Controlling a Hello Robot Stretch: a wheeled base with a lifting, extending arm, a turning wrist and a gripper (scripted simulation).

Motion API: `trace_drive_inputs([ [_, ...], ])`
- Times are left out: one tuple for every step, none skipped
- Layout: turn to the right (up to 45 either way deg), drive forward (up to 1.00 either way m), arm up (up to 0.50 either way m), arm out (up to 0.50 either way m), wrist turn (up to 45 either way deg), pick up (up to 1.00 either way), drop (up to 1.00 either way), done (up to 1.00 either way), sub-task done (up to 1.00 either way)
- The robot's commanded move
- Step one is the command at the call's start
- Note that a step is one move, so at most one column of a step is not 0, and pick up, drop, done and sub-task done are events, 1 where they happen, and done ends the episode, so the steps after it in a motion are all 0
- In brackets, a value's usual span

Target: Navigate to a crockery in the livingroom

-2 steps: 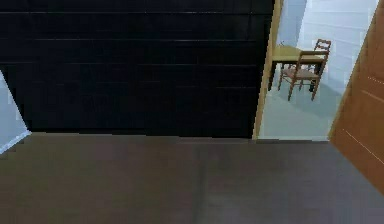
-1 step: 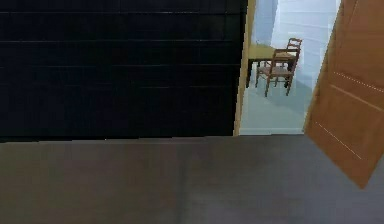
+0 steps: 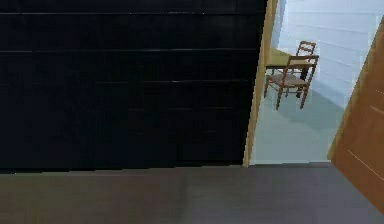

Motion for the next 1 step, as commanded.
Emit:
trace_drive_inputs([
  [33.0,0.00,0.00,0.00,0.0,0.00,0.00,0.00,0.00],
])
